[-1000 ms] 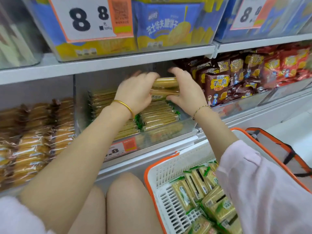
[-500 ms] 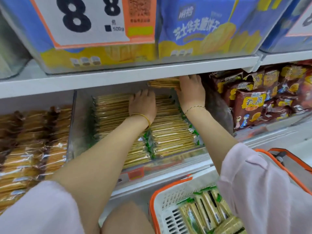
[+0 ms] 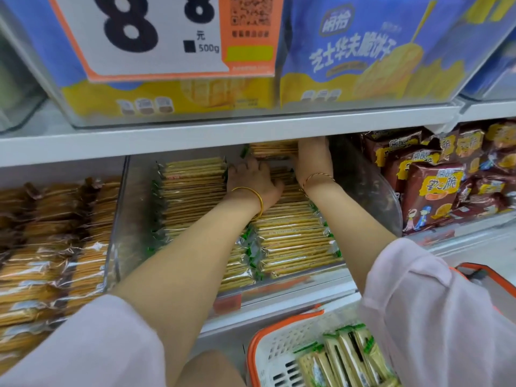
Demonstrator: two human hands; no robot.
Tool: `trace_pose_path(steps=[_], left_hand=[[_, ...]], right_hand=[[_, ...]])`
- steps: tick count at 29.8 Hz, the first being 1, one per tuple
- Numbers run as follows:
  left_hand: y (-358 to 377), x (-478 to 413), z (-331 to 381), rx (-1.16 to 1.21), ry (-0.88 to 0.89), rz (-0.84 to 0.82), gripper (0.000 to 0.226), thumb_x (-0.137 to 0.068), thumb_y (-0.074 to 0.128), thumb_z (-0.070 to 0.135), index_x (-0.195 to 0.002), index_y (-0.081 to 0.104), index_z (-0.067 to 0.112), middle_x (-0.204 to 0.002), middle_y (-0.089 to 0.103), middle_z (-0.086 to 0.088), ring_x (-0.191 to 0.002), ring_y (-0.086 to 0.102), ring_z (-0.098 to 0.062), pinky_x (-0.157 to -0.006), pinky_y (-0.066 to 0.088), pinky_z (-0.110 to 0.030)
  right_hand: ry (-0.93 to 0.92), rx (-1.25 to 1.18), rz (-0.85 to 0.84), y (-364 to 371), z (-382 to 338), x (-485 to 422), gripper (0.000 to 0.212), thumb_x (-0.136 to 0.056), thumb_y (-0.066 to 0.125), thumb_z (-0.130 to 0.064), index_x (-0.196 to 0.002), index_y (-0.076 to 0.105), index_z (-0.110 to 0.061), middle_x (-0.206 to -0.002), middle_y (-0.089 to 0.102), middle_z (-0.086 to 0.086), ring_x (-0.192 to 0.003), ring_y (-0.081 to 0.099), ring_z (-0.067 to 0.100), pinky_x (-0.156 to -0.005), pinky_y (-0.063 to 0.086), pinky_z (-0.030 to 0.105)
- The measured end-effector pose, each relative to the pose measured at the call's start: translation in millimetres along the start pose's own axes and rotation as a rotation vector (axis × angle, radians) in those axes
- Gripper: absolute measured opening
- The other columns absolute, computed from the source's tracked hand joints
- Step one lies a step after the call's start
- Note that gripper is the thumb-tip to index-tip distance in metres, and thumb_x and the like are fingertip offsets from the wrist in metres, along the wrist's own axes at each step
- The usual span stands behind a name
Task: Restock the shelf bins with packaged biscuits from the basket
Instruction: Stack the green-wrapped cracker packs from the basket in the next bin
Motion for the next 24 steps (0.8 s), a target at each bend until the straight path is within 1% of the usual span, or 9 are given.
trace_pose_path(steps=[5,11,14,17,18,20,21,22,24], left_hand=[[2.3,2.2,-3.4,0.076,0.009,0.054,0.058,-0.093,0.031,0.046,-0.141,0.032,0.013,-0.147,0.029,-0.014,-0.133,0.03,-0.032,-0.112,0.019,-0.045],[0.2,6.1,-6.7,0.128,0.022,0.135,0.049,-0.094,0.037,0.037,-0.138,0.035,0.015,-0.14,0.037,-0.012,-0.129,0.035,-0.031,-0.11,0.023,-0.042],[-0.7,5.5,-10.1,0.15,0.027,0.186,0.042,-0.095,0.039,0.027,-0.135,0.039,0.014,-0.135,0.044,-0.012,-0.124,0.042,-0.031,-0.106,0.029,-0.041],[1.6,6.9,-11.1,0.172,0.025,0.211,0.039,-0.095,0.04,0.021,-0.134,0.042,0.013,-0.133,0.046,-0.013,-0.123,0.042,-0.031,-0.104,0.033,-0.039],[2.4,7.2,-11.5,0.173,0.019,0.221,0.038,-0.095,0.041,0.02,-0.132,0.045,0.012,-0.133,0.044,-0.014,-0.124,0.039,-0.032,-0.102,0.034,-0.039],[-0.3,9.3,-11.4,0.174,-0.008,0.238,0.033,-0.094,0.043,0.02,-0.125,0.049,0.01,-0.133,0.036,-0.015,-0.125,0.033,-0.033,-0.097,0.037,-0.04],[-1.8,10.3,-11.2,0.178,-0.019,0.249,0.032,-0.093,0.045,0.02,-0.123,0.05,0.009,-0.134,0.034,-0.016,-0.125,0.032,-0.033,-0.096,0.039,-0.04],[-2.2,10.0,-10.9,0.182,-0.026,0.257,0.033,-0.093,0.046,0.02,-0.124,0.048,0.009,-0.134,0.033,-0.016,-0.125,0.033,-0.034,-0.095,0.04,-0.04],[-4.1,12.8,-9.9,0.208,-0.056,0.27,0.038,-0.091,0.05,0.017,-0.127,0.043,0.007,-0.134,0.033,-0.016,-0.124,0.036,-0.033,-0.093,0.044,-0.039]], right_hand=[[0.107,-0.16,-0.074,3.1,-3.8,-4.8,0.043,-0.09,0.054,-0.005,-0.131,0.038,-0.007,-0.127,0.045,0.017,-0.118,0.047,0.03,-0.098,0.041,0.034],[0.204,-0.212,-0.136,11.0,-8.0,-11.4,0.047,-0.092,0.048,-0.005,-0.136,0.032,-0.004,-0.133,0.041,0.019,-0.123,0.043,0.032,-0.101,0.037,0.035],[0.227,-0.172,-0.168,11.8,-5.5,-12.2,0.048,-0.091,0.049,-0.001,-0.135,0.033,-0.002,-0.134,0.039,0.022,-0.121,0.045,0.035,-0.099,0.04,0.038],[0.214,-0.205,-0.265,16.0,-4.8,-15.0,0.048,-0.091,0.044,-0.001,-0.137,0.031,-0.004,-0.141,0.029,0.023,-0.12,0.043,0.038,-0.1,0.042,0.041],[0.216,-0.262,-0.31,18.5,-4.4,-15.6,0.048,-0.092,0.041,-0.004,-0.139,0.031,-0.007,-0.146,0.022,0.022,-0.122,0.041,0.038,-0.102,0.04,0.043],[0.221,-0.402,-0.374,19.4,-4.0,-14.0,0.046,-0.095,0.038,-0.022,-0.14,0.031,-0.015,-0.152,0.015,0.016,-0.129,0.031,0.036,-0.107,0.031,0.043],[0.229,-0.485,-0.375,18.6,-4.1,-12.0,0.048,-0.097,0.037,-0.031,-0.142,0.03,-0.019,-0.153,0.015,0.013,-0.133,0.027,0.034,-0.109,0.026,0.041],[0.242,-0.579,-0.352,17.4,-3.7,-11.1,0.049,-0.098,0.037,-0.034,-0.144,0.029,-0.019,-0.152,0.018,0.012,-0.135,0.026,0.032,-0.108,0.025,0.036],[0.269,-0.723,-0.259,14.5,-2.5,-10.2,0.046,-0.1,0.039,-0.029,-0.142,0.031,-0.012,-0.145,0.033,0.013,-0.132,0.035,0.027,-0.097,0.028,0.023]])
Point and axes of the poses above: each hand's wrist, its own x-axis away from the middle knuckle, its own y-axis out of the palm, z = x × y, the point moved 2 cm from there along -x, towards the middle knuckle
